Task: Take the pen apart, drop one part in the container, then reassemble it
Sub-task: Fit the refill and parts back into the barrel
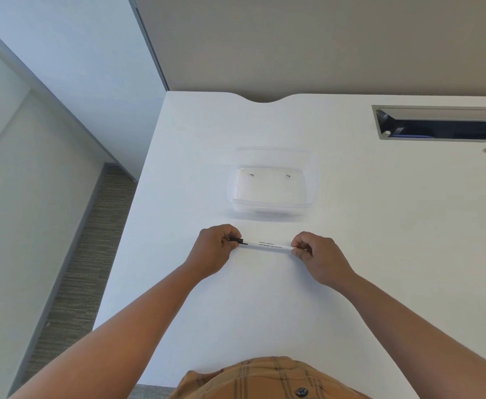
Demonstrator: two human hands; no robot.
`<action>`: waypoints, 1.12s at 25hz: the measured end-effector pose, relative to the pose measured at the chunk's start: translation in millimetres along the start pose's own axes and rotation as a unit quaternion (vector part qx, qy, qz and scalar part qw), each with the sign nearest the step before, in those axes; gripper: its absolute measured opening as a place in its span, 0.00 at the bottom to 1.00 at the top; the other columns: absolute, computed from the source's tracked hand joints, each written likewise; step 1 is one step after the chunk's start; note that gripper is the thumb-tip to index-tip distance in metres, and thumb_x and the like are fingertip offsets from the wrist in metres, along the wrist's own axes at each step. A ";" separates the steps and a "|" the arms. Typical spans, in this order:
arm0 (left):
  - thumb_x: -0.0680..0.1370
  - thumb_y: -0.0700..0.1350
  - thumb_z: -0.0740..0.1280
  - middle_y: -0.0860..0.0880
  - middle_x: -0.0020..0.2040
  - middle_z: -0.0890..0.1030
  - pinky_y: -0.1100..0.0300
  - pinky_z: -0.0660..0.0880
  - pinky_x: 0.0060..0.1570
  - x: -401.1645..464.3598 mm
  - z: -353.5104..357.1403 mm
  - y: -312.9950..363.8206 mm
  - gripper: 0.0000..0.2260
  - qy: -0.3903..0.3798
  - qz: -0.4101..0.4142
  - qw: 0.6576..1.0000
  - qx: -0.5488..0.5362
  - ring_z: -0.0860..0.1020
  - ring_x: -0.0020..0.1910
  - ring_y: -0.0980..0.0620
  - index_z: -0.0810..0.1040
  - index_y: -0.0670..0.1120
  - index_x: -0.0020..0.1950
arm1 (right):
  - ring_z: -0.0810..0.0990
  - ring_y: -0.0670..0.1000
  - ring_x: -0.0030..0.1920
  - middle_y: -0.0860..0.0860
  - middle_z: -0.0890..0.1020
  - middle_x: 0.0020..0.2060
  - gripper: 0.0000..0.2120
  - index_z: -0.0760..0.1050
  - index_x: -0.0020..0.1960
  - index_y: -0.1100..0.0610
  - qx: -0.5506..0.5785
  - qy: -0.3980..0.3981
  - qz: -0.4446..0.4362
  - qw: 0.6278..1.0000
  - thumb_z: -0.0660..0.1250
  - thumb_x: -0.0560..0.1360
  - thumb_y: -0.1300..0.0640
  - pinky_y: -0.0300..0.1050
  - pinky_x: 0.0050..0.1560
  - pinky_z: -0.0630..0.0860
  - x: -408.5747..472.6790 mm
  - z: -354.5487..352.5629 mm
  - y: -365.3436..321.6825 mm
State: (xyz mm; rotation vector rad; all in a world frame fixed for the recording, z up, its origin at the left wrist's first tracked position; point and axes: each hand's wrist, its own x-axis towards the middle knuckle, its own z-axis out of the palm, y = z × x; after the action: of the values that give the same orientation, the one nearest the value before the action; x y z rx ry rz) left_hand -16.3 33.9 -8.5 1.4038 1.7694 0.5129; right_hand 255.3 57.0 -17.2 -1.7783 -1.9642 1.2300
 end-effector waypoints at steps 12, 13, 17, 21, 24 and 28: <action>0.77 0.35 0.69 0.57 0.44 0.75 0.66 0.71 0.45 7.8 8.0 -12.7 0.09 -0.001 0.082 0.994 0.074 0.76 0.43 0.60 0.86 0.46 0.51 | 0.73 0.51 0.50 0.45 0.77 0.50 0.06 0.77 0.53 0.51 -0.162 0.039 -0.075 0.983 0.61 0.83 0.55 0.49 0.43 0.76 7.4 10.4 10.4; 0.77 0.35 0.69 0.56 0.44 0.76 0.65 0.72 0.45 7.8 8.1 -12.6 0.09 -0.001 0.083 0.994 0.076 0.77 0.44 0.58 0.86 0.46 0.51 | 0.73 0.51 0.50 0.45 0.77 0.50 0.07 0.77 0.53 0.51 -0.160 0.042 -0.075 0.983 0.61 0.83 0.55 0.49 0.43 0.76 6.8 11.0 10.6; 0.78 0.35 0.68 0.52 0.46 0.77 0.68 0.71 0.46 9.0 8.4 -14.7 0.10 -0.003 0.092 0.992 0.081 0.77 0.45 0.54 0.86 0.46 0.54 | 0.74 0.52 0.50 0.45 0.77 0.50 0.07 0.77 0.53 0.51 -0.170 0.050 -0.080 0.981 0.60 0.83 0.54 0.51 0.43 0.77 5.8 13.2 13.7; 0.78 0.36 0.69 0.52 0.47 0.77 0.64 0.72 0.48 8.4 9.3 -16.1 0.10 -0.001 0.090 0.993 0.083 0.77 0.46 0.52 0.85 0.45 0.56 | 0.75 0.52 0.52 0.45 0.78 0.52 0.07 0.78 0.57 0.52 -0.163 0.051 -0.088 0.981 0.62 0.83 0.55 0.51 0.45 0.78 4.8 13.5 16.2; 0.78 0.37 0.70 0.52 0.49 0.78 0.64 0.72 0.49 9.6 9.7 -17.3 0.08 0.004 0.081 0.994 0.071 0.78 0.47 0.51 0.84 0.43 0.56 | 0.75 0.52 0.54 0.45 0.78 0.54 0.09 0.78 0.61 0.52 -0.148 0.054 -0.096 0.983 0.63 0.82 0.55 0.52 0.47 0.78 6.1 13.6 18.8; 0.79 0.43 0.70 0.53 0.51 0.78 0.62 0.71 0.47 4.4 7.5 -14.3 0.09 0.038 0.109 0.989 0.098 0.77 0.46 0.53 0.83 0.46 0.59 | 0.76 0.53 0.55 0.46 0.78 0.55 0.11 0.78 0.63 0.53 -0.151 0.084 -0.123 0.977 0.63 0.82 0.53 0.50 0.44 0.78 2.1 11.9 16.7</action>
State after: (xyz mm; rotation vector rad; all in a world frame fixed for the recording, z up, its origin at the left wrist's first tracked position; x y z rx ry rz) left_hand -19.5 32.5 -24.8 1.7476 1.7754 0.5243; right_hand 258.9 52.4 -36.9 -1.6347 -2.2797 0.7108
